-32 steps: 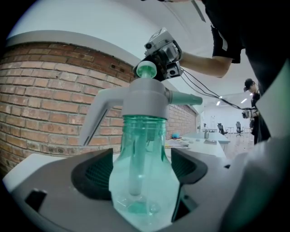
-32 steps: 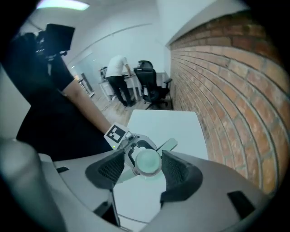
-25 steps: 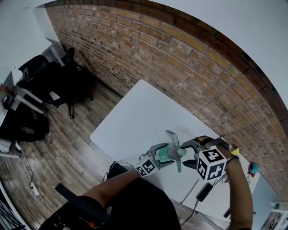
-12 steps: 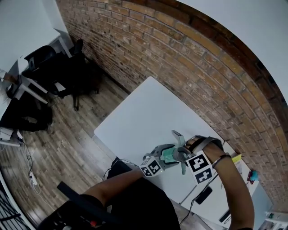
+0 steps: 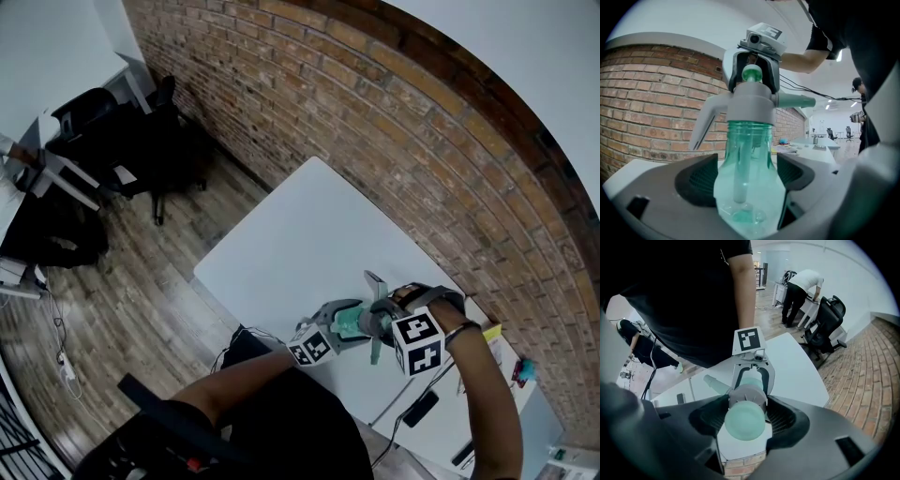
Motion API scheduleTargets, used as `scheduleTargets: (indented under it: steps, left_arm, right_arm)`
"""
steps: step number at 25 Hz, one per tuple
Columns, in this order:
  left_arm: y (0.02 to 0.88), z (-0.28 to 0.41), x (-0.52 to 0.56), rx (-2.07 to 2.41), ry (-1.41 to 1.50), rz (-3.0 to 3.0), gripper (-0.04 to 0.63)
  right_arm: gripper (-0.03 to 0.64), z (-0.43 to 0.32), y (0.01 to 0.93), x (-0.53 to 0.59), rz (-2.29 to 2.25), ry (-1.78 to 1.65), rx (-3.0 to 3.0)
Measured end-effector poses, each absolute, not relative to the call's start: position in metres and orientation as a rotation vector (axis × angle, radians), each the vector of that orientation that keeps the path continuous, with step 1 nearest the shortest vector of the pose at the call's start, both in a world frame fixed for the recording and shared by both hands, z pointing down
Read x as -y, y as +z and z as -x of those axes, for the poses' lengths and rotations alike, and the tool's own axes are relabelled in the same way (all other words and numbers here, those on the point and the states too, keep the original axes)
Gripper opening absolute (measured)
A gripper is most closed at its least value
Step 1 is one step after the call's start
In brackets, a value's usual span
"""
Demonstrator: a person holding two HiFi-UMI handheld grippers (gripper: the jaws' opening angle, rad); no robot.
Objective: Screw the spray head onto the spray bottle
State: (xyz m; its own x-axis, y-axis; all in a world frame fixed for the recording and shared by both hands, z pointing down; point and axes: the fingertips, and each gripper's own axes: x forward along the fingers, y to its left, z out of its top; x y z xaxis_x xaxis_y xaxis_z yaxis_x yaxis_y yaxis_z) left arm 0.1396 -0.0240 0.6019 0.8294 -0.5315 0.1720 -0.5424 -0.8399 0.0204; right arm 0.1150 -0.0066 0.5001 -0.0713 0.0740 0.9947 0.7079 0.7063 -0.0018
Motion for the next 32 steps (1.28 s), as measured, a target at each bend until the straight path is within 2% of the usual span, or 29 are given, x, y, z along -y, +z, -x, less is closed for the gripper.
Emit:
scheduleTargets:
  steps: [32]
  left_arm:
    - [0.604,-0.139,0.024,0.847,0.219,-2.935,0.380]
  right_arm:
    - [0.258,-0.107,0.496,0.019,0.094,0.022,1.904]
